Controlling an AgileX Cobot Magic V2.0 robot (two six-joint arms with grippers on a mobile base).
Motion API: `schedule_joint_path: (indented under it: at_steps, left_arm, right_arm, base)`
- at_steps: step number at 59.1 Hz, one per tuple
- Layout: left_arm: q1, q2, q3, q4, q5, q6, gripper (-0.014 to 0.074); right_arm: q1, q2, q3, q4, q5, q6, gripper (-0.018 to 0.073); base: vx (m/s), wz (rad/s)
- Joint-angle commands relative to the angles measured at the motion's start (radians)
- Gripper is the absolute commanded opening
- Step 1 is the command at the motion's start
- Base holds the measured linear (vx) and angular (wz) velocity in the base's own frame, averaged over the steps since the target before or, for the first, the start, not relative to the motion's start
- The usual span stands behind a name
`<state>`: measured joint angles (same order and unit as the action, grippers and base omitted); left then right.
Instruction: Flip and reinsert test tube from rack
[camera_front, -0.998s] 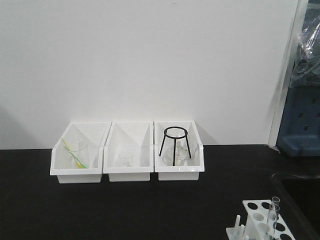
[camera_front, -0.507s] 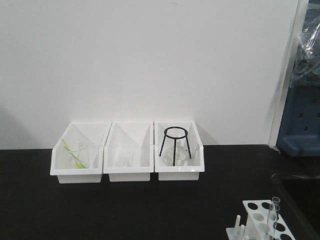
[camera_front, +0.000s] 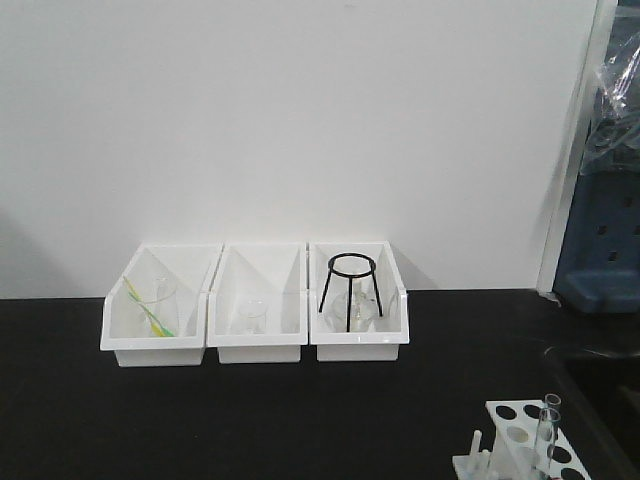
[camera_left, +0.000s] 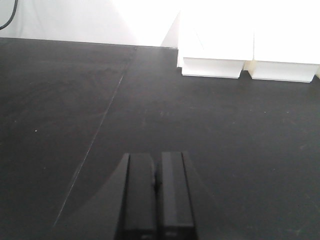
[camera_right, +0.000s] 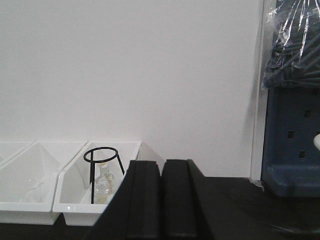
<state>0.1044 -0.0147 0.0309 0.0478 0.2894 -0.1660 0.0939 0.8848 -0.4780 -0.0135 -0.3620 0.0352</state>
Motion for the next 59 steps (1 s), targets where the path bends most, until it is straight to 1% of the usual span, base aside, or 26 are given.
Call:
schedule_joint_path:
  at_steps: [1,2,10,13,18,22,27,31,35,37,38,43,47,53,59]
  left_arm:
    - [-0.008,-0.003,0.002,-0.004,-0.087,0.000,-0.0006]
    - [-0.008,-0.003,0.002,-0.004,-0.087,0.000,-0.0006]
    - [-0.008,-0.003,0.002,-0.004,-0.087,0.000,-0.0006]
    - [-0.008,-0.003,0.002,-0.004,-0.087,0.000,-0.0006]
    - [-0.008,-0.003,0.002,-0.004,-0.087,0.000,-0.0006]
    - [-0.008,-0.003,0.002,-0.004,-0.087,0.000,-0.0006]
    - [-0.008,-0.003,0.002,-0.004,-0.087,0.000,-0.0006]
    - [-0.008,-0.003,0.002,-0.004,-0.087,0.000,-0.0006]
    - [-0.008,-0.003,0.002,-0.004,-0.087,0.000,-0.0006]
    - [-0.008,-0.003,0.002,-0.004,-0.087,0.000,-0.0006]
    - [-0.008,-0.003,0.002,-0.004,-0.087,0.000,-0.0006]
    - [-0.008,-0.003,0.002,-0.004,-0.087,0.000,-0.0006]
    - [-0.008,-0.003,0.002,-0.004,-0.087,0.000,-0.0006]
    - [-0.008,-0.003,0.002,-0.004,-0.087,0.000,-0.0006]
    - [-0.008,-0.003,0.002,-0.004,-0.087,0.000,-0.0006]
  right_arm:
    - [-0.004,-0.006,-0.040,-0.002,-0.101,-0.010,0.0181]
    - [-0.004,-0.006,-0.040,-0.002,-0.101,-0.010,0.0202]
    - [-0.004,-0.006,-0.040,0.001,-0.102,-0.010,0.0461]
    - [-0.004,-0.006,-0.040,0.001,-0.107,-0.010,0.0540]
    - [-0.004,-0.006,-0.040,0.001,-0.107,-0.010,0.0642]
    - [-0.004,-0.006,-0.040,0.008,-0.123,0.011,0.0687]
    - [-0.003,-0.004,-0.027,-0.014,-0.127,0.051,0.0694]
    - [-0.003,0.007,0.034,-0.074,-0.179,0.058,0.0685]
    - [-0.003,0.029,0.127,-0.151,-0.298,0.080,0.0664]
    - [-0.003,0.046,0.184,-0.174,-0.382,0.094,0.0650]
    - [-0.003,0.058,0.217,-0.182,-0.448,0.101,0.0640]
    - [-0.003,0.131,0.327,-0.172,-0.600,0.110,0.0592]
    - [-0.003,0.201,0.373,-0.149,-0.682,0.109,0.0553]
    - [-0.003,0.318,0.390,-0.137,-0.769,0.090,0.0507]
    - [-0.003,0.434,0.390,-0.132,-0.912,0.054,0.0480]
  base:
    - [0.00,0.00]
    - [0.00,0.00]
    - [0.00,0.00]
    - [0.00,0.00]
    - [0.00,0.00]
    - [0.00,0.00]
    - [0.00,0.00]
    - [0.00,0.00]
    - [0.00,0.00]
    - [0.00,0.00]
    - [0.00,0.00]
    - [0.00,0.00]
    - [0.00,0.00]
    - [0.00,0.00]
    - [0.00,0.00]
